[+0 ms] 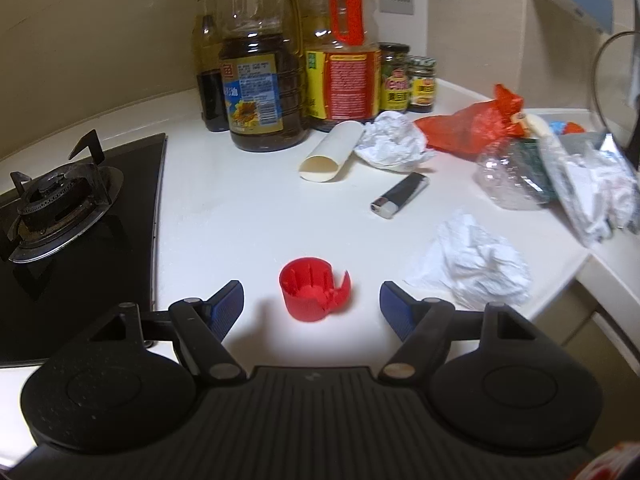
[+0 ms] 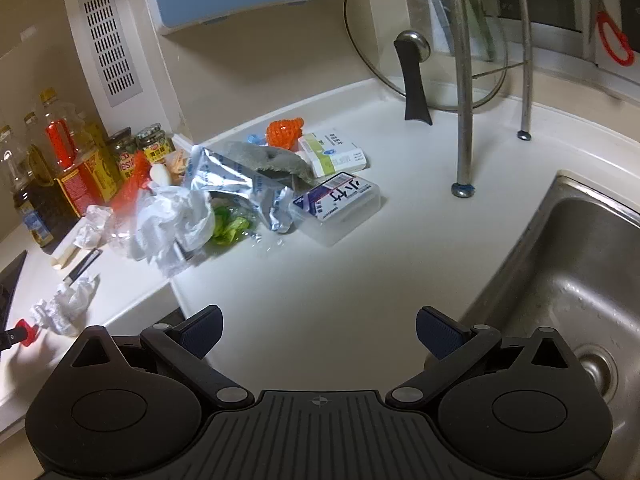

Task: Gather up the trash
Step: 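Reach the left gripper to the counter and grasp the red cup, then grasp the crumpled white paper with the right gripper while the left holds the red cup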

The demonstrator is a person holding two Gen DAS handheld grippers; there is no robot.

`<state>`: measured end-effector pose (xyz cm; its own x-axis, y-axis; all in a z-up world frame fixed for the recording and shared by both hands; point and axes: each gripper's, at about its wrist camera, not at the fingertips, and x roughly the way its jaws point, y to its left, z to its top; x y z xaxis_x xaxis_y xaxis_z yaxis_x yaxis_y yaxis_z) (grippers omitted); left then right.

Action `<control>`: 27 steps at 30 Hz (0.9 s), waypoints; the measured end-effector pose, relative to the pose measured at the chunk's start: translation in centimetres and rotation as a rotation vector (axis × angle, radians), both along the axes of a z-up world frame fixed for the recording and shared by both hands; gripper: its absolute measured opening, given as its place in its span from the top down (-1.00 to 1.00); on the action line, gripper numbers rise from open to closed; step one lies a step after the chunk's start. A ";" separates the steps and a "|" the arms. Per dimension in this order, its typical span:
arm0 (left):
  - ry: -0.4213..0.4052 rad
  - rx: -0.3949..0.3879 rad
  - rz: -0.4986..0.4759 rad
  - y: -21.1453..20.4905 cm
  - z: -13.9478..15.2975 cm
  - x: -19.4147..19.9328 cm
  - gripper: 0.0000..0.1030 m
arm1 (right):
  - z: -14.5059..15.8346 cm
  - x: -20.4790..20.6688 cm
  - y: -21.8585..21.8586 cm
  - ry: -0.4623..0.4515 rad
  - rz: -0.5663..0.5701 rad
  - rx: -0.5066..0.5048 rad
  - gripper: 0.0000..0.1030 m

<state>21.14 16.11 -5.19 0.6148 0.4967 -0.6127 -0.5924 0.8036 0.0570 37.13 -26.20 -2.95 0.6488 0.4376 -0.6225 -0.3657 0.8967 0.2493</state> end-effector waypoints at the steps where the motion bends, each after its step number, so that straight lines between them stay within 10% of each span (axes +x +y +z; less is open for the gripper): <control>1: 0.006 0.001 0.011 0.1 -0.3 0.4 -0.41 | -0.1 0.5 0.0 0.002 0.005 -0.001 -0.99; 11: 0.018 -0.004 0.084 0.7 -1.6 2.0 0.24 | -0.8 4.4 0.5 0.011 0.047 -0.011 -0.99; 27: -0.008 0.056 0.144 -0.1 0.7 1.0 0.29 | -0.1 6.2 5.0 -0.131 0.274 0.050 -0.77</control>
